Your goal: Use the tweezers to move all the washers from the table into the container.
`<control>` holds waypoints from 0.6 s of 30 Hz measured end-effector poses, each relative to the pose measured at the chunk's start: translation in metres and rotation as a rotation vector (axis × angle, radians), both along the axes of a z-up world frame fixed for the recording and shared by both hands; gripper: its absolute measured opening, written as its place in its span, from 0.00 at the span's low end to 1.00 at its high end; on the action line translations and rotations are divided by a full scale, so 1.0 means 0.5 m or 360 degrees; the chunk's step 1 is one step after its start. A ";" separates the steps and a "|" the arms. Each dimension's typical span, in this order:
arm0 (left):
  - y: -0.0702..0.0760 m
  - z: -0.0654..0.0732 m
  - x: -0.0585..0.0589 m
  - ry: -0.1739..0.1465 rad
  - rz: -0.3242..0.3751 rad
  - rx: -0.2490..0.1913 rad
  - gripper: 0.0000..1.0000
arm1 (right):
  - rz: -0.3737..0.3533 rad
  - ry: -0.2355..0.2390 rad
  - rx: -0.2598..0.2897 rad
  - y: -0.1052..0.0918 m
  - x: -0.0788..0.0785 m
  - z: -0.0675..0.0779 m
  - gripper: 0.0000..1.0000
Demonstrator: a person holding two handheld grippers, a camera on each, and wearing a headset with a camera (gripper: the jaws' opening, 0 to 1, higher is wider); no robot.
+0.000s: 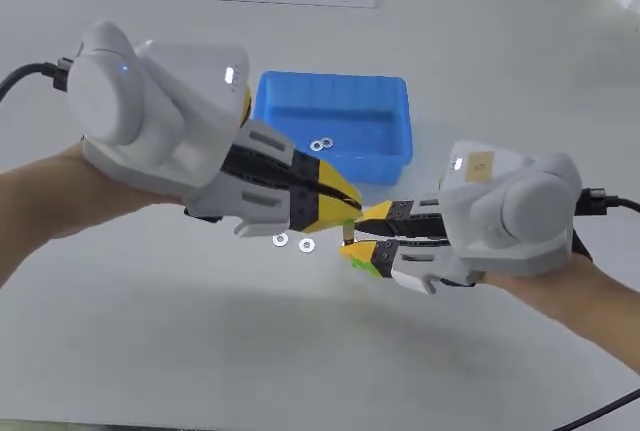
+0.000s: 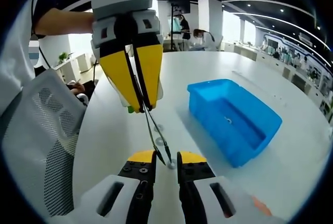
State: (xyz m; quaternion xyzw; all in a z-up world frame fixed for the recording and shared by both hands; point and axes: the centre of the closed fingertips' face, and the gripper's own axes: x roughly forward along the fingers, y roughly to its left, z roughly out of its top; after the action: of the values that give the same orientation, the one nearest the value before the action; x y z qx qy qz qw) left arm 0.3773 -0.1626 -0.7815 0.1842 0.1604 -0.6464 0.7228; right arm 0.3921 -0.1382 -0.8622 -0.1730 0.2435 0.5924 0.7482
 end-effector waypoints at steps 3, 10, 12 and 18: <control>-0.002 0.000 0.002 0.0003 0.0000 -0.0004 0.05 | -0.0003 0.0000 -0.0003 -0.002 0.002 0.000 0.17; -0.005 -0.006 0.005 0.0019 0.0000 -0.0004 0.05 | -0.0001 0.0004 -0.0006 -0.002 0.001 -0.005 0.17; -0.005 -0.006 0.006 0.0021 0.0000 -0.0006 0.05 | -0.0004 0.0010 -0.0002 -0.002 0.001 -0.005 0.17; -0.008 -0.006 0.005 0.0042 -0.0006 -0.0015 0.05 | 0.0026 -0.0015 -0.0012 -0.003 -0.001 -0.006 0.16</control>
State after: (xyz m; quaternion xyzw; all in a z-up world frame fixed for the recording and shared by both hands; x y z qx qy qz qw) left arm 0.3795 -0.1665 -0.7845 0.1726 0.1665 -0.6510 0.7202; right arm 0.3919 -0.1396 -0.8651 -0.1805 0.2409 0.5967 0.7439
